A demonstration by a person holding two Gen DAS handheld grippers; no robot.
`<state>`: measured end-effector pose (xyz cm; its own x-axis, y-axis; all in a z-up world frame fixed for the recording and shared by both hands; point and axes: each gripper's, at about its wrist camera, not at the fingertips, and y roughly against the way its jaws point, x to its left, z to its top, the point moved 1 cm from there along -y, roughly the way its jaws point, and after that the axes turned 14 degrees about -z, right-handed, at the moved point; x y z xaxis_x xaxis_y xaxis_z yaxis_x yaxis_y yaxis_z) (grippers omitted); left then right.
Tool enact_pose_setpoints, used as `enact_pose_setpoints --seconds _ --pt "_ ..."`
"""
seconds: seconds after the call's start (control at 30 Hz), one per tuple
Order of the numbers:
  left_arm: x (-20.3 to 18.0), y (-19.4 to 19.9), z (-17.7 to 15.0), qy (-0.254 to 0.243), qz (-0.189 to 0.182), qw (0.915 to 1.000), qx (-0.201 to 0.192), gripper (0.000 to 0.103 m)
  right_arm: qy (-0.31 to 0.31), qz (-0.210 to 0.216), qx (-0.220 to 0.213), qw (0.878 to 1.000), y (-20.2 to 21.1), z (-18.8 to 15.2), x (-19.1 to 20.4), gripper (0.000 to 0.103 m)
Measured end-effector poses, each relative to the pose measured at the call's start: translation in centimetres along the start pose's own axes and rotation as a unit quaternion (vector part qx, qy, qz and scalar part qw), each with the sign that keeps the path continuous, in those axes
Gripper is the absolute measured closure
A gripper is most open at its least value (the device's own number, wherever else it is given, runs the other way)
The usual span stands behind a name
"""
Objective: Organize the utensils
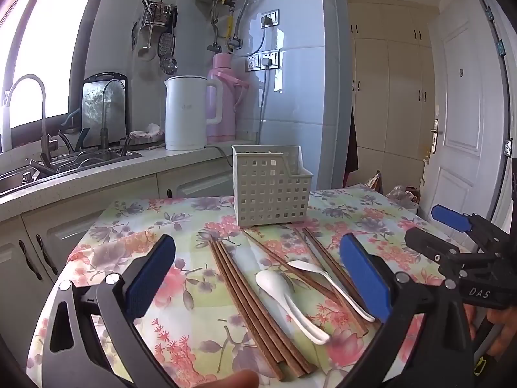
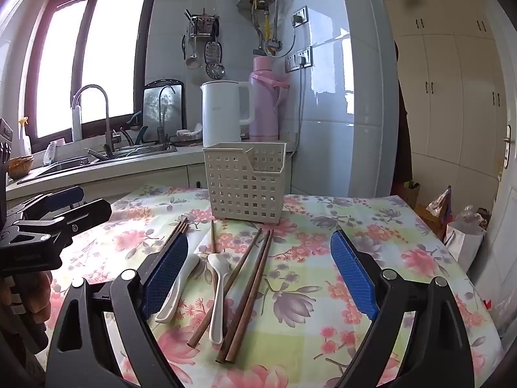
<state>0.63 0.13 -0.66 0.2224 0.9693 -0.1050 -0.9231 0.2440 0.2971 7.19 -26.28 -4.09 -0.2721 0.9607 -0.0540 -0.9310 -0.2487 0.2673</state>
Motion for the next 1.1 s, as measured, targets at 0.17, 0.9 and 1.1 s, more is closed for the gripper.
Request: enact_pose_setpoints --seconds 0.17,0.9,1.1 --pt "0.07 -0.10 0.08 0.001 -0.001 1.0000 0.001 0.004 0.001 -0.001 0.000 1.000 0.04 0.03 0.07 0.019" --pt "0.01 -0.17 0.13 0.002 0.001 1.0000 0.001 0.004 0.000 0.000 -0.002 1.000 0.00 0.11 0.12 0.019" --pt "0.02 -0.18 0.12 0.004 0.000 1.0000 0.001 0.004 0.000 0.000 -0.003 1.000 0.05 0.09 0.13 0.019"
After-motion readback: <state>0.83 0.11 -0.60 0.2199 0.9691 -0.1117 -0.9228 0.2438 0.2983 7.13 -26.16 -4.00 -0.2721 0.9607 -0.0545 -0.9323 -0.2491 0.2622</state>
